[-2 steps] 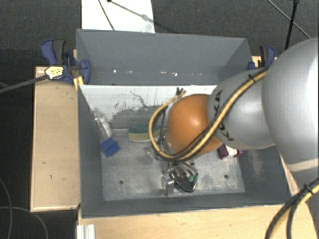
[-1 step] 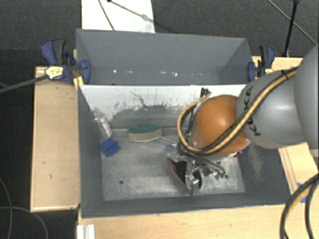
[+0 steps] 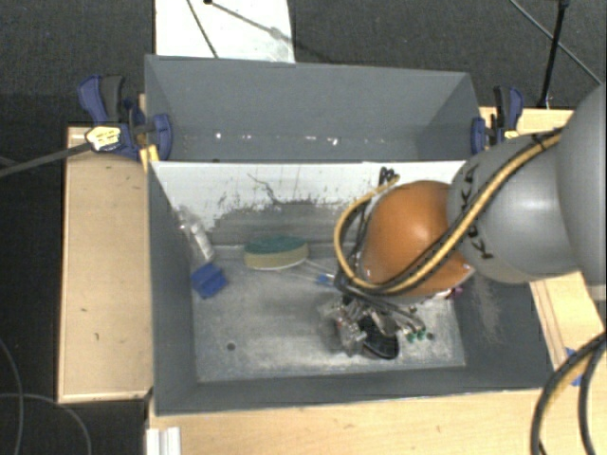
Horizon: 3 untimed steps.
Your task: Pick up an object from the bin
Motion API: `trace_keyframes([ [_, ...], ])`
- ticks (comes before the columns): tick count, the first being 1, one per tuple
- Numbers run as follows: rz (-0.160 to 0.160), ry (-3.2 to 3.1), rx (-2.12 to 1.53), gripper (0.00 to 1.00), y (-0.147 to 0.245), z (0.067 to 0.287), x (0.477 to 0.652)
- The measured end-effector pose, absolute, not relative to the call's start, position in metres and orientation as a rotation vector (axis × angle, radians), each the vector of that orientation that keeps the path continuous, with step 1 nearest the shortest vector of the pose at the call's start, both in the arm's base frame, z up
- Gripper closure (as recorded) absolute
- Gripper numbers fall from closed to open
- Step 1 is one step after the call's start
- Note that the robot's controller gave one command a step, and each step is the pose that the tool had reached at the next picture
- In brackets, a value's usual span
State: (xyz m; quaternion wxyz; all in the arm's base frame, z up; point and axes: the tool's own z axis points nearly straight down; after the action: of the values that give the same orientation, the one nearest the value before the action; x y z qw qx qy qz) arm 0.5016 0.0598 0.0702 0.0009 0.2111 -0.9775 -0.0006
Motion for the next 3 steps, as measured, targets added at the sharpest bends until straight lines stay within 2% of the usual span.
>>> trace_keyframes([
  [1, -0.002, -3.07, 0.657, 0.0, 0.06, 0.07, 0.502],
  [2, 0.0, -2.984, 0.998, 0.0, 0.052, 0.09, 0.51],
  [3, -0.001, -2.879, 1.265, 0.0, 0.054, 0.091, 0.531],
])
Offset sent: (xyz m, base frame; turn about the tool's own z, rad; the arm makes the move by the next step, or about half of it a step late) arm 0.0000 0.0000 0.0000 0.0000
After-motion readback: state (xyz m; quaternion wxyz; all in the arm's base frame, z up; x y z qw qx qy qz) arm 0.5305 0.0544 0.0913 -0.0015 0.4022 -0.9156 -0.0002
